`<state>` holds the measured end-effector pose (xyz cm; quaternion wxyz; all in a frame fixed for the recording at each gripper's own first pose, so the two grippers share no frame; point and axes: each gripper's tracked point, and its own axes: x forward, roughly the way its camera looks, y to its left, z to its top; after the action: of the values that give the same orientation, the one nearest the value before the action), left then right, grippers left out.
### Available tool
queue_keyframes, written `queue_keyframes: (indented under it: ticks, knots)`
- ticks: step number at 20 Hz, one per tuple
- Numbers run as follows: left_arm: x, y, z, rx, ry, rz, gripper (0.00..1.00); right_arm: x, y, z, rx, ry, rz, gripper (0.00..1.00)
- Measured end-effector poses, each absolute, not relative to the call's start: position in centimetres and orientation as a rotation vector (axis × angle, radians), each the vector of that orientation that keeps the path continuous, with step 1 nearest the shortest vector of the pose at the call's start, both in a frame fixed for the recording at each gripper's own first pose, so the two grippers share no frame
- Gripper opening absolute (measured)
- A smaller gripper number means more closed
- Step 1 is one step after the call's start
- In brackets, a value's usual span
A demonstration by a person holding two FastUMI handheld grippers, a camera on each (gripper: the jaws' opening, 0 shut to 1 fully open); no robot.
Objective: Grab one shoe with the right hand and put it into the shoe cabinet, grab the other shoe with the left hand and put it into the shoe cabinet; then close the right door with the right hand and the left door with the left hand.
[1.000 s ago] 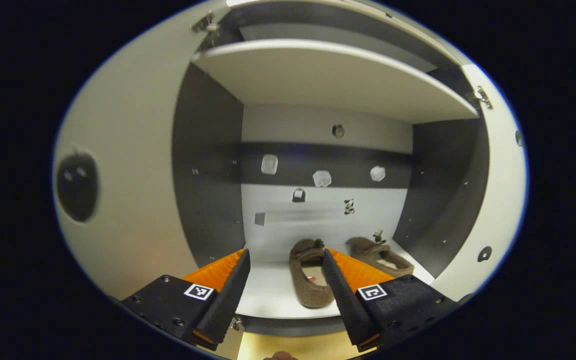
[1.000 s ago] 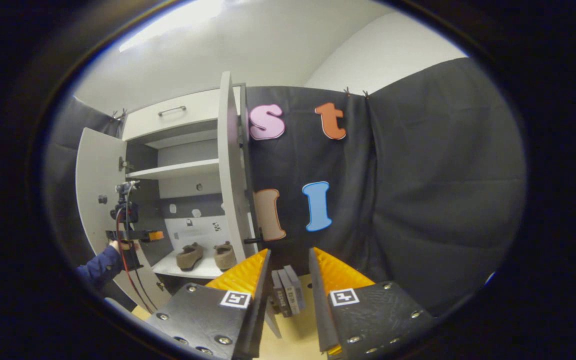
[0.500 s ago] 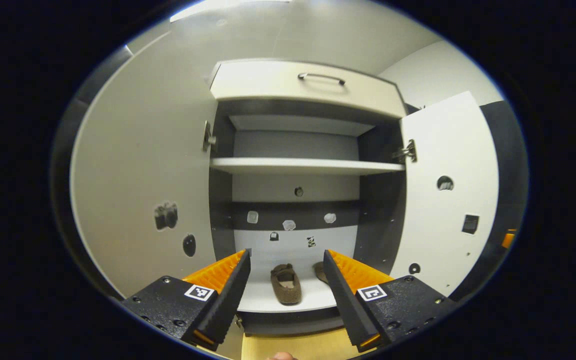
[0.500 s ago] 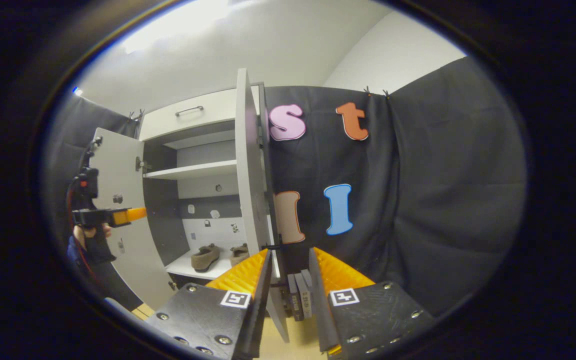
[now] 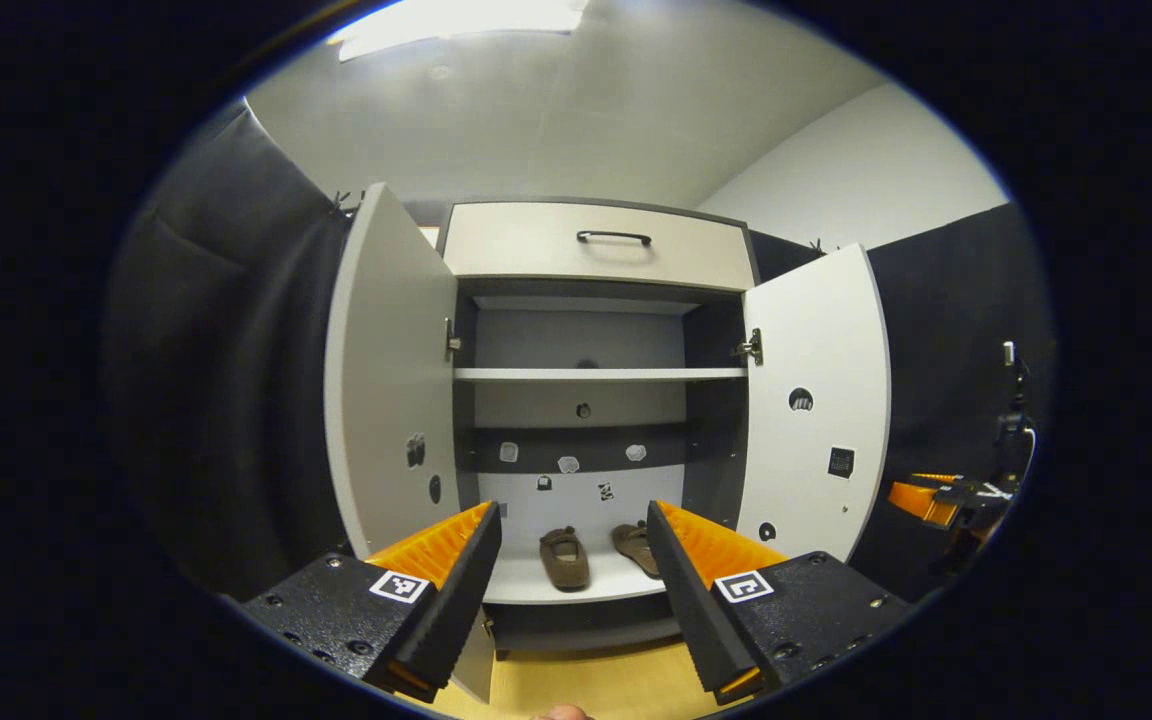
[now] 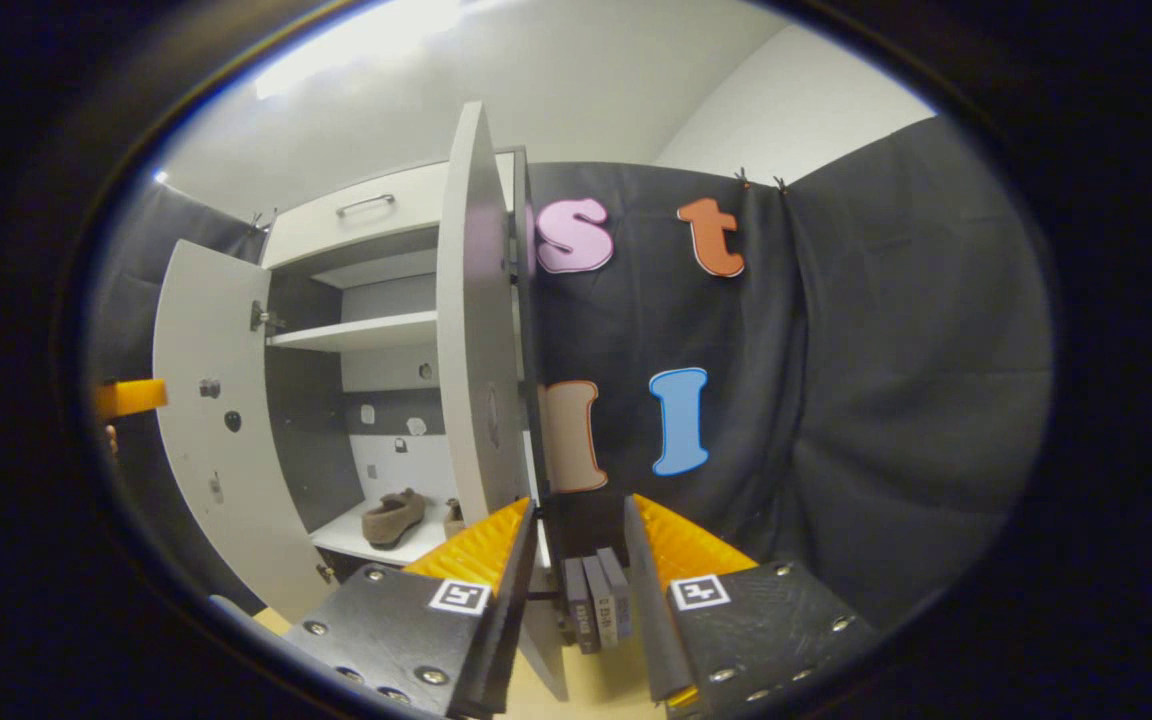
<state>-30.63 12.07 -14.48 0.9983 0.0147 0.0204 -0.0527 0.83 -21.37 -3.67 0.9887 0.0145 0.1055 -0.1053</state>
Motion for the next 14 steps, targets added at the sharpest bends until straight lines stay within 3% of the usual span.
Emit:
queue_keyframes:
  ticks: [2,3,6,9,11,12,14]
  knots:
    - [-32.2,13.5,-14.0,0.023,0.035,-0.070,0.85,1.2,-21.5,-4.3,0.029,0.220,-0.217,0.58]
    - [-32.9,14.4,-13.8,0.027,0.030,-0.047,0.89,1.1,-21.5,-4.6,0.034,0.223,-0.213,0.58]
    - [-34.7,17.0,-13.4,0.039,0.023,0.025,0.85,2.4,-21.7,-5.0,0.041,0.229,-0.219,0.83]
    - [-35.9,19.2,-13.5,0.044,0.025,0.087,0.89,2.5,-21.4,-5.0,0.033,0.228,-0.208,0.84]
    - [-36.7,20.6,-13.9,0.051,0.034,0.126,0.85,2.6,-21.1,-4.7,-0.013,0.216,-0.201,0.84]
    - [-37.0,21.2,-14.1,0.055,0.039,0.145,0.85,2.7,-20.8,-4.5,-0.044,0.210,-0.195,0.91]
    - [-37.7,22.0,-14.3,0.056,0.045,0.175,0.89,3.0,-20.0,-4.3,-0.089,0.206,-0.180,0.91]
